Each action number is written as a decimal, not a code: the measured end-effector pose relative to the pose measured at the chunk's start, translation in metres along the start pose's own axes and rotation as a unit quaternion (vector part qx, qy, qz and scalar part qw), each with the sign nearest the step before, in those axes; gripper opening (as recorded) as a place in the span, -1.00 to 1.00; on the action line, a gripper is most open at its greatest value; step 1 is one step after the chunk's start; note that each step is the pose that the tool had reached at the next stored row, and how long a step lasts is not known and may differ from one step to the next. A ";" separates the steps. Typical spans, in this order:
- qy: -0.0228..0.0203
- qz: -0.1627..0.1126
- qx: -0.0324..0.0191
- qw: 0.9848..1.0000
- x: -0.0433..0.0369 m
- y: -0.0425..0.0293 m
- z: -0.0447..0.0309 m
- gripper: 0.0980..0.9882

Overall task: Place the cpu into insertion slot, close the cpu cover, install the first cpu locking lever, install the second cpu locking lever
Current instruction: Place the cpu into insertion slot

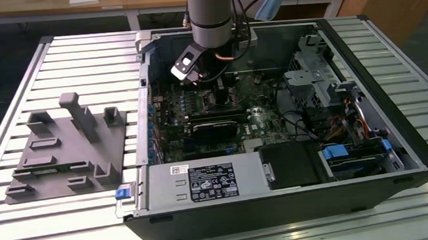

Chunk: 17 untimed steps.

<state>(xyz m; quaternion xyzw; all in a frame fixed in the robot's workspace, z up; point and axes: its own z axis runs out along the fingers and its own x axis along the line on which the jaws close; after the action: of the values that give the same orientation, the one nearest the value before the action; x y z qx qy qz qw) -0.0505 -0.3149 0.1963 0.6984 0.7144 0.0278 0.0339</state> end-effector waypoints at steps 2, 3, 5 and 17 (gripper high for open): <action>0.000 0.000 0.000 1.000 0.0000 0.0003 -0.0035 0.15; 0.000 0.000 0.000 1.000 0.0000 0.0005 -0.0054 0.15; 0.000 0.000 0.000 1.000 -0.0001 0.0008 -0.0086 0.15; 0.000 0.000 0.000 1.000 -0.0001 0.0009 -0.0102 -0.29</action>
<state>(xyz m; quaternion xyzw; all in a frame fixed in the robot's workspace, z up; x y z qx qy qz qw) -0.0505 -0.3149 0.2065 0.6983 0.7144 0.0278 0.0339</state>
